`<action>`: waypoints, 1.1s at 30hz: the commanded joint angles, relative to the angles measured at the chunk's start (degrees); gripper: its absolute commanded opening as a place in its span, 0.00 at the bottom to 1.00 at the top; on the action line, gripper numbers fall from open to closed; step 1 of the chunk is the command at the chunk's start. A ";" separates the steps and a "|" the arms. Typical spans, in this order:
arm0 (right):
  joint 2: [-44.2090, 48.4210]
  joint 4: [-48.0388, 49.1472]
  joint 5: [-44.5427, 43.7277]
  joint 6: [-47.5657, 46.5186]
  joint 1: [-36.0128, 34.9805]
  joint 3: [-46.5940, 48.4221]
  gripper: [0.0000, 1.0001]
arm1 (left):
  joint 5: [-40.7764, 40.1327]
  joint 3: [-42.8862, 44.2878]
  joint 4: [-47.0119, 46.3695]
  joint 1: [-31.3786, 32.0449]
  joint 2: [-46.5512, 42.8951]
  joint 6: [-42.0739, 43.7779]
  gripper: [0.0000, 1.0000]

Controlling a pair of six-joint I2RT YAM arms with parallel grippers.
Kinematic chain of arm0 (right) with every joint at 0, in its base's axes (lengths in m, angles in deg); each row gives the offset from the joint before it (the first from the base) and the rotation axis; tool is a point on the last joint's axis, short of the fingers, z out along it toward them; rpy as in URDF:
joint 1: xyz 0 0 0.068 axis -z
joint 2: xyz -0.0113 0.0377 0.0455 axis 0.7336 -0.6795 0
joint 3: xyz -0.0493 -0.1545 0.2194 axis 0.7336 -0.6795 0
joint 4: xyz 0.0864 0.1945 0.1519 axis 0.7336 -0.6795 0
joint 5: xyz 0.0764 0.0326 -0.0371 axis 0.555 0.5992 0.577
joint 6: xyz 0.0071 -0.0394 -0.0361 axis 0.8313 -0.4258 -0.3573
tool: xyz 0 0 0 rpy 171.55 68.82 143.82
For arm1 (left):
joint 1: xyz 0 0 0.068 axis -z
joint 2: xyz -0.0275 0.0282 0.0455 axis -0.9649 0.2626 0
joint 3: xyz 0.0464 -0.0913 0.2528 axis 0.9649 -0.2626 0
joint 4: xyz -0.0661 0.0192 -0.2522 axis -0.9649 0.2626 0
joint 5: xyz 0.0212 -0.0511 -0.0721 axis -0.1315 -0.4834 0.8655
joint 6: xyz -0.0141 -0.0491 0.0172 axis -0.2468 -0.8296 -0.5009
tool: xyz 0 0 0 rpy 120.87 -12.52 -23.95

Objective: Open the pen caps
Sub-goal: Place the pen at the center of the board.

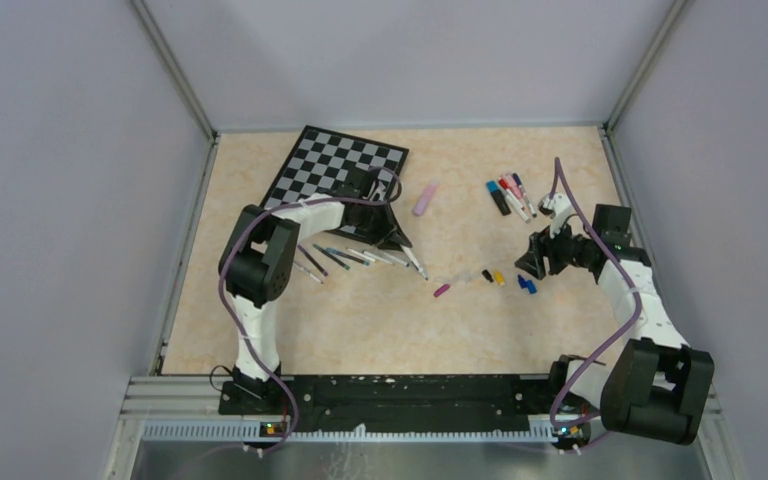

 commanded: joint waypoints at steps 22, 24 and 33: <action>2.72 1.47 2.70 -0.95 1.55 -0.12 0.58 | -2.33 2.42 3.52 -1.76 1.03 1.56 0.33; 2.84 1.22 3.52 -1.44 1.57 -0.12 0.58 | -2.91 2.47 3.85 -1.87 -1.02 2.25 0.34; 2.36 -1.07 5.65 -3.55 1.57 1.87 0.58 | -4.50 -6.53 2.07 -2.20 -15.87 9.86 0.37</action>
